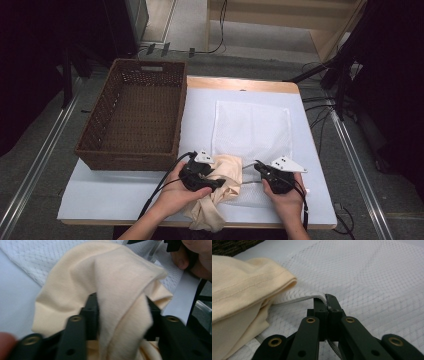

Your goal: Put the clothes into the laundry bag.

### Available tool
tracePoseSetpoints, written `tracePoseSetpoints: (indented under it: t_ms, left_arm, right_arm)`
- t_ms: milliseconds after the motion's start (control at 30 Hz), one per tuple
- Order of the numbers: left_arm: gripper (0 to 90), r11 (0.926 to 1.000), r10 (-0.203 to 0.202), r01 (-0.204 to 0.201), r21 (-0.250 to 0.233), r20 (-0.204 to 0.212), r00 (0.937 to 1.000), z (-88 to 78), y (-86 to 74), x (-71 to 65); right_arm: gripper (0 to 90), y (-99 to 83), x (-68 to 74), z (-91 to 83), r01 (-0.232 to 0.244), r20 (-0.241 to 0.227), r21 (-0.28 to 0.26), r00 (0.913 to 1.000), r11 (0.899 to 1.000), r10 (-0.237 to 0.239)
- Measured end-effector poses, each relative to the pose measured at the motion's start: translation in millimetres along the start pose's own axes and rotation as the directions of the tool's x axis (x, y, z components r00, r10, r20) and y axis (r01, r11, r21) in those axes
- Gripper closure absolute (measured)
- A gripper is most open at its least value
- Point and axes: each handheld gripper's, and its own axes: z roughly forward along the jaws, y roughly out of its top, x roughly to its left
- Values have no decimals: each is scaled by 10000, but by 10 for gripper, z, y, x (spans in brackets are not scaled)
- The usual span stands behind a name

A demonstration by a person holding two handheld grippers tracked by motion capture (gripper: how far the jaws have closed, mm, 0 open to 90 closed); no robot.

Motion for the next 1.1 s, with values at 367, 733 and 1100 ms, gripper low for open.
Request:
tracePoseSetpoints:
  t_ms: [367, 733, 1100]
  left_arm:
    - [753, 9989, 453, -465, 49, 1396, 9892, -74, 61, -76]
    - [753, 9897, 1135, -1298, 596, 2231, 9682, 113, 183, -274]
    - [753, 9937, -743, 791, -799, 612, 9954, -11, 354, -98]
  right_arm:
    - [899, 114, 34, 85, -175, -200, -69, 9996, 9998, 174]
    - [899, 300, 50, 135, -455, -494, -400, 9978, 9982, 435]
    - [899, 435, 219, -130, -115, -824, -1367, 9966, 9905, 2]
